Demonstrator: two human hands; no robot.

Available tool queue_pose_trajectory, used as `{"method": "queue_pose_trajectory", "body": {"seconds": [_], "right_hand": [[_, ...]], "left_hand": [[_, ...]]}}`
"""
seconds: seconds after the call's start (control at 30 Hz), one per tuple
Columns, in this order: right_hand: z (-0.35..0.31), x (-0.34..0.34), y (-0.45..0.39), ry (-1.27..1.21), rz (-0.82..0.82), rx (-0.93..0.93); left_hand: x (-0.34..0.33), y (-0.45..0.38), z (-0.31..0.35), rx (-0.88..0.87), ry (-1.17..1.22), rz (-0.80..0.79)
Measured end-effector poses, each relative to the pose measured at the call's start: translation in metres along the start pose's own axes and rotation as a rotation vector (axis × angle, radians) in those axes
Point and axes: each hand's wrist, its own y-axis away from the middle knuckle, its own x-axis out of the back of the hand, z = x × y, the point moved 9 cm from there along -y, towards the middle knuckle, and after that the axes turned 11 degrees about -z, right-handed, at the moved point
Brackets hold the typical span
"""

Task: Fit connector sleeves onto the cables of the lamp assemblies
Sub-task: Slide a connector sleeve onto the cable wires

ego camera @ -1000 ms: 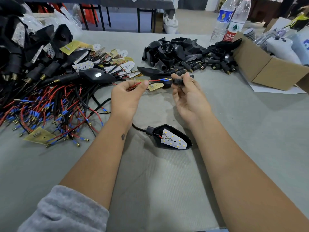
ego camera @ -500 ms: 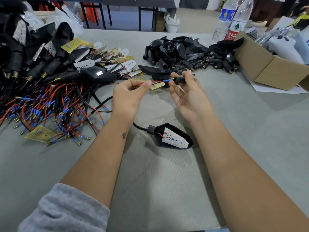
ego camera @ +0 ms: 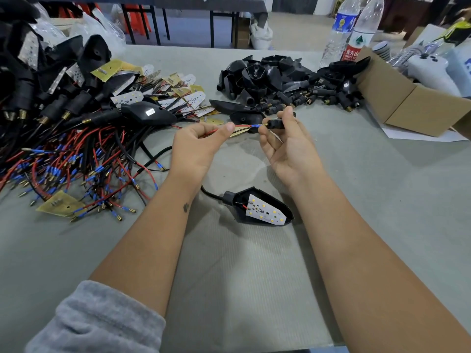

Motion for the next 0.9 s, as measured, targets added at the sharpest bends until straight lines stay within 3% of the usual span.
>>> {"method": "queue_pose_trajectory", "body": {"seconds": [0.37, 0.67, 0.9], "right_hand": [[-0.001, -0.001, 0.001, 0.094, -0.006, 0.007], [-0.002, -0.005, 0.001, 0.166, -0.027, -0.004], [0.003, -0.017, 0.003, 0.064, -0.103, -0.020]], "left_hand": [[-0.001, 0.000, 0.001, -0.031, -0.004, -0.034], [0.005, -0.002, -0.004, -0.003, -0.002, 0.028], [0.010, -0.003, -0.008, 0.029, 0.073, 0.068]]}}
